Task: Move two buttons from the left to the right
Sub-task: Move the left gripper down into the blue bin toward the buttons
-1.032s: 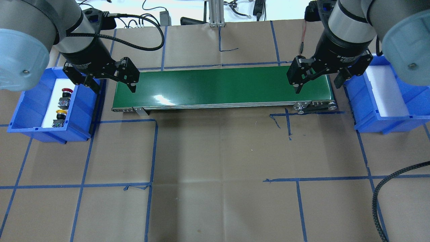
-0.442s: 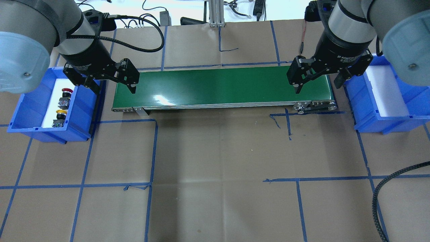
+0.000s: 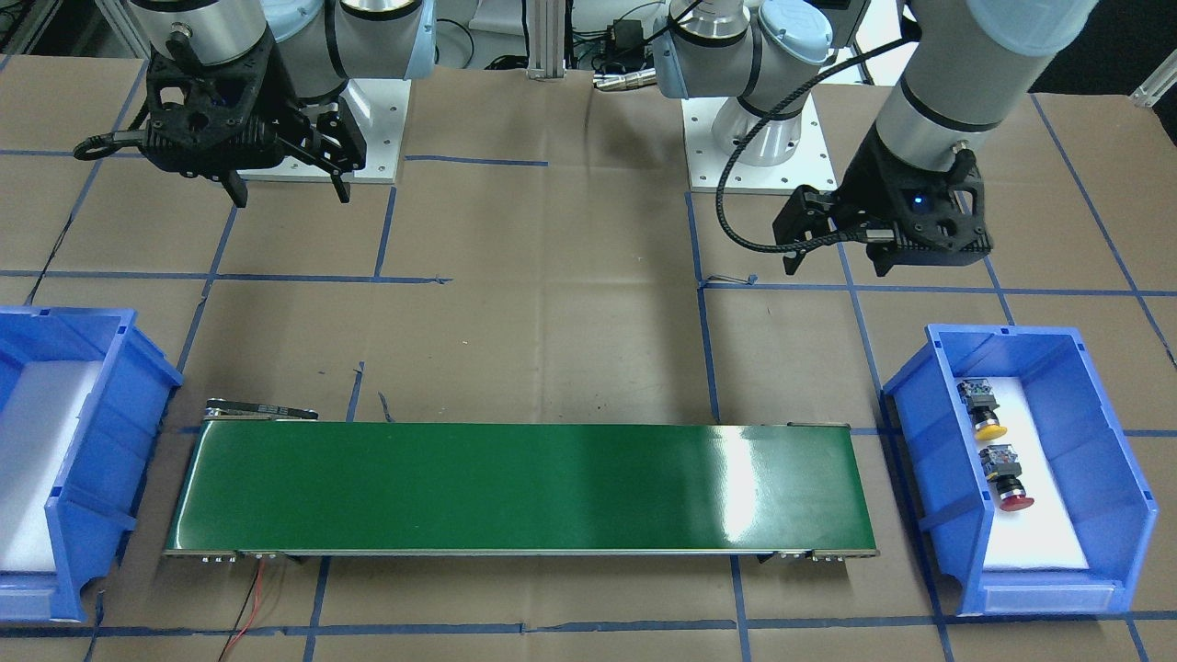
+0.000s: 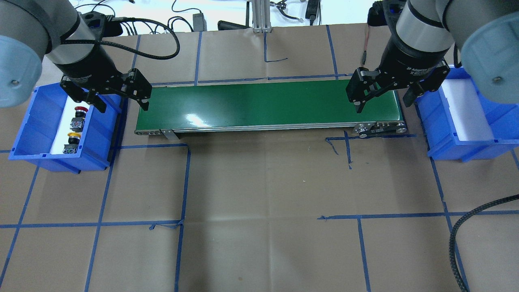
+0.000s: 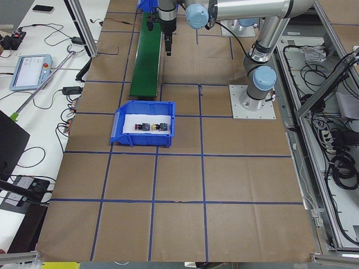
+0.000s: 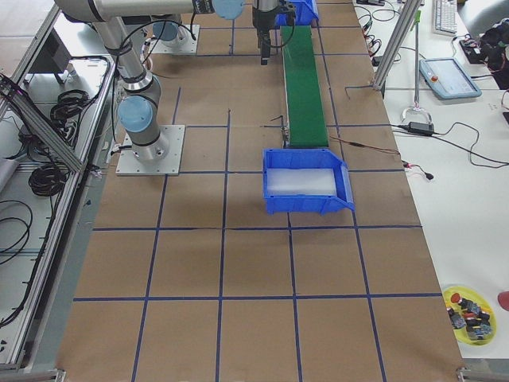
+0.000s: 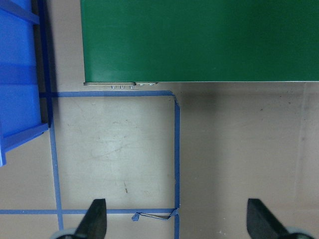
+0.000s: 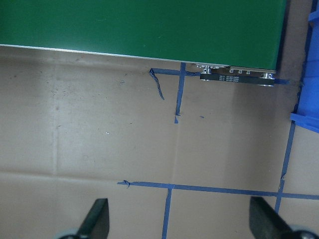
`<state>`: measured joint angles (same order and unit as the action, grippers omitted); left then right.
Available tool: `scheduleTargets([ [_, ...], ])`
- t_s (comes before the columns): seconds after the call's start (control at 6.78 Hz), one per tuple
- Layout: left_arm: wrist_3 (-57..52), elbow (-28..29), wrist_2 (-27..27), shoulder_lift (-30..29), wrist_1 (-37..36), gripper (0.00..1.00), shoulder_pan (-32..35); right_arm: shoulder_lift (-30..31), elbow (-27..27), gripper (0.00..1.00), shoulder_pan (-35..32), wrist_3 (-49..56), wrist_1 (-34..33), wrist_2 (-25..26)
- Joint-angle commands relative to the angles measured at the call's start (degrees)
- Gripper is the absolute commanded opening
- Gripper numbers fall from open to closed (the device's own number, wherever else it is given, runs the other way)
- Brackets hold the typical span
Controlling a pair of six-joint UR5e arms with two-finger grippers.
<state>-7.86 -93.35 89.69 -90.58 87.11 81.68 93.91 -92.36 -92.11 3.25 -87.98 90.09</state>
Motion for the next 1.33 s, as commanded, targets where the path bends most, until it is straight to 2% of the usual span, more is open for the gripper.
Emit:
scheduleTargets([
  [0.0, -9.6, 1.1, 0.0, -1.7, -0.1, 1.0, -9.7, 0.0, 0.0, 1.0, 0.0, 0.0, 0.0, 0.0],
  [0.29, -21.2, 1.2, 0.0, -4.2, -1.3, 1.0, -21.0, 0.0, -0.1, 1.0, 0.0, 0.0, 0.0, 0.0],
  [0.59, -30.3, 1.6, -0.1, -9.2, -8.0, 1.0, -28.3, 0.0, -0.1, 1.0, 0.0, 0.0, 0.0, 0.0],
  [0.88, -30.3, -0.9, -0.7, -11.4, -14.3, 1.0, -28.6, 0.0, -0.1, 1.0, 0.0, 0.0, 0.0, 0.0],
  [1.18, -30.2, -3.2, -0.7, -11.6, -15.9, 1.0, -28.2, 0.0, -0.1, 1.0, 0.0, 0.0, 0.0, 0.0],
])
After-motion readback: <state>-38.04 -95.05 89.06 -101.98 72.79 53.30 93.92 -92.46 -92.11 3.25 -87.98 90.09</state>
